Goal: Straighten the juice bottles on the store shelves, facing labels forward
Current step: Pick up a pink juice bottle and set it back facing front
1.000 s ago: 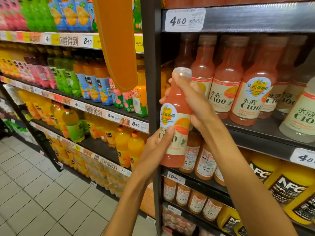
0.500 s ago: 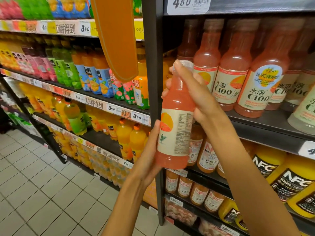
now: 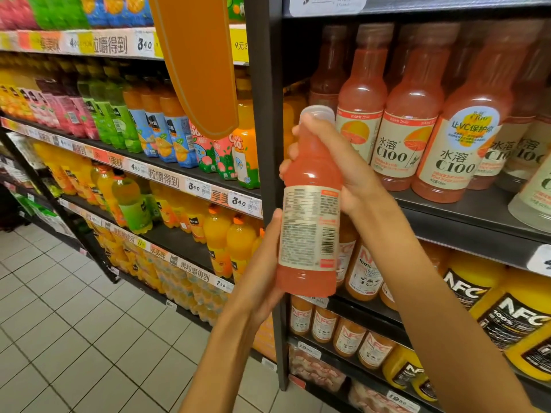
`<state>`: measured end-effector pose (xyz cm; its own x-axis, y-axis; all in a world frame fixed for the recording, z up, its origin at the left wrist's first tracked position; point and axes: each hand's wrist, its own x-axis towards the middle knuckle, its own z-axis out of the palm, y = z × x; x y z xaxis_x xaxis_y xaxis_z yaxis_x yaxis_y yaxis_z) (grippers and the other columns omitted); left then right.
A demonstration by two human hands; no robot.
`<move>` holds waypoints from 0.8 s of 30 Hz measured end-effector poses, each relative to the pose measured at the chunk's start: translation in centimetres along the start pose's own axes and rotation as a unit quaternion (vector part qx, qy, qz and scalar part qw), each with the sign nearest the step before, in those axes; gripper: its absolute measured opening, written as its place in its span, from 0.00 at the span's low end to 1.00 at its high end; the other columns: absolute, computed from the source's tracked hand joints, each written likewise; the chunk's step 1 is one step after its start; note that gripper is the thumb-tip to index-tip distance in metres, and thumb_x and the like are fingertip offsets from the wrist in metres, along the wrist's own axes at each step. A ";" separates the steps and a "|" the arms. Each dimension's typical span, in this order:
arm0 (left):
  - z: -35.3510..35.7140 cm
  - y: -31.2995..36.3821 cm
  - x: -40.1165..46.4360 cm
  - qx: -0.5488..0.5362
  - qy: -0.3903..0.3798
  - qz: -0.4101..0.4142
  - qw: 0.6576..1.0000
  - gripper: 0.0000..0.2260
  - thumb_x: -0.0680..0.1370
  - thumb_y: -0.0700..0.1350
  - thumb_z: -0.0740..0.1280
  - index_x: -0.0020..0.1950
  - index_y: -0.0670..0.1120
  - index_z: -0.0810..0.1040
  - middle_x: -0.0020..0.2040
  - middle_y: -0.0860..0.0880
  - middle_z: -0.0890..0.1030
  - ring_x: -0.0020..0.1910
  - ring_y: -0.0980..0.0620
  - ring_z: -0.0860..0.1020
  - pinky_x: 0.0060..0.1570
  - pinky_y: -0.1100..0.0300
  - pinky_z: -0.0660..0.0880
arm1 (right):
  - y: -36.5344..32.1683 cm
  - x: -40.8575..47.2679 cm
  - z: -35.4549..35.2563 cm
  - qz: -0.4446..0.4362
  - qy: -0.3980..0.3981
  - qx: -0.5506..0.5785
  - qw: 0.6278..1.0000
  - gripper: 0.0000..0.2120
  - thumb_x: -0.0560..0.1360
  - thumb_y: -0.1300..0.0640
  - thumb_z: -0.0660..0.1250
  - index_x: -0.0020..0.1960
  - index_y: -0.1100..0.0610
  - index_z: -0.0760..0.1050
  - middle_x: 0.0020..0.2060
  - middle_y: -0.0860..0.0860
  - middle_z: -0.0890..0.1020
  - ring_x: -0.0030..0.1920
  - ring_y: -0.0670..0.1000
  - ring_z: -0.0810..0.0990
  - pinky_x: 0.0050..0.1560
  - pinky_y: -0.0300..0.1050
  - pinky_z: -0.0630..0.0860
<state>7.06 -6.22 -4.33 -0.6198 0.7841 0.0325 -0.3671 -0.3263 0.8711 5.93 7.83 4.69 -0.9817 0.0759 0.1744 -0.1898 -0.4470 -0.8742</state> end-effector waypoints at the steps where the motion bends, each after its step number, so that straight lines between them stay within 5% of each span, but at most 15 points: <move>1: -0.1 0.3 -0.1 0.024 0.011 0.019 0.999 0.26 0.74 0.66 0.57 0.65 0.53 0.75 0.59 0.47 0.82 0.58 0.48 0.80 0.55 0.52 0.78 | -0.1 0.0 -0.1 -0.010 0.025 -0.038 0.999 0.09 0.76 0.51 0.67 0.46 0.57 0.72 0.30 0.53 0.80 0.32 0.54 0.82 0.37 0.45 0.79; 4: 0.5 0.5 -0.5 0.027 0.014 0.037 0.999 0.21 0.70 0.67 0.65 0.57 0.58 0.80 0.56 0.48 0.83 0.54 0.50 0.82 0.49 0.54 0.80 | -0.3 0.2 0.2 -0.021 0.077 -0.118 0.990 0.13 0.75 0.48 0.68 0.47 0.57 0.72 0.31 0.54 0.82 0.34 0.56 0.84 0.36 0.45 0.80; 7: 1.1 0.8 -0.9 -0.104 -0.039 0.016 0.994 0.25 0.70 0.63 0.69 0.58 0.46 0.81 0.47 0.41 0.83 0.40 0.45 0.83 0.39 0.52 0.81 | -0.7 0.4 0.5 -0.014 0.057 -0.175 0.983 0.15 0.75 0.43 0.66 0.45 0.56 0.73 0.35 0.56 0.83 0.42 0.59 0.84 0.46 0.52 0.82; 11: 1.9 1.7 -0.7 -0.239 -0.159 -0.047 0.957 0.29 0.74 0.62 0.64 0.59 0.37 0.76 0.45 0.40 0.79 0.39 0.45 0.80 0.39 0.54 0.79 | -1.0 0.3 1.4 0.026 -0.015 0.012 0.999 0.12 0.78 0.48 0.61 0.54 0.57 0.71 0.36 0.55 0.83 0.40 0.54 0.84 0.43 0.48 0.81; 14: 1.9 1.1 -0.6 -0.156 -0.092 -0.021 0.983 0.30 0.74 0.65 0.60 0.59 0.39 0.78 0.48 0.40 0.82 0.43 0.46 0.82 0.43 0.53 0.80 | -0.9 0.4 1.6 0.027 -0.010 0.075 0.997 0.08 0.79 0.52 0.62 0.51 0.57 0.71 0.31 0.53 0.80 0.33 0.51 0.81 0.42 0.46 0.80; 16: 1.2 1.3 -0.9 -0.087 0.002 0.010 0.996 0.28 0.74 0.63 0.61 0.63 0.43 0.77 0.53 0.41 0.83 0.49 0.45 0.83 0.46 0.53 0.80 | -1.0 0.3 1.3 0.005 0.029 0.020 0.999 0.08 0.77 0.53 0.66 0.50 0.57 0.71 0.31 0.52 0.80 0.32 0.52 0.81 0.41 0.46 0.79; 19: 1.0 2.0 -1.1 0.016 0.033 0.038 0.999 0.21 0.71 0.63 0.63 0.58 0.54 0.81 0.56 0.46 0.83 0.54 0.49 0.82 0.46 0.57 0.80 | -1.4 0.3 0.9 -0.037 0.089 -0.092 0.991 0.15 0.75 0.52 0.70 0.56 0.58 0.70 0.31 0.52 0.81 0.34 0.55 0.84 0.35 0.45 0.79; 21: 1.6 1.9 -1.3 0.025 0.039 0.034 0.998 0.16 0.71 0.62 0.63 0.53 0.58 0.83 0.53 0.47 0.84 0.51 0.50 0.83 0.44 0.57 0.80 | -1.7 0.3 1.1 -0.041 0.094 -0.148 0.984 0.16 0.75 0.49 0.69 0.55 0.58 0.71 0.31 0.53 0.82 0.37 0.57 0.85 0.35 0.46 0.79; 24: 2.2 1.8 -1.5 -0.066 0.016 0.029 0.997 0.23 0.71 0.61 0.65 0.59 0.48 0.81 0.50 0.41 0.83 0.43 0.46 0.83 0.40 0.53 0.81 | -2.2 0.3 1.2 -0.039 0.081 -0.180 0.979 0.14 0.76 0.44 0.66 0.47 0.56 0.73 0.32 0.54 0.84 0.39 0.58 0.85 0.42 0.51 0.82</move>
<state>8.84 -6.82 -1.79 -0.6635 0.7454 0.0639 -0.4160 -0.4387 0.7966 6.06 7.79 7.17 -0.9472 0.2512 0.1991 -0.2282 -0.0926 -0.9692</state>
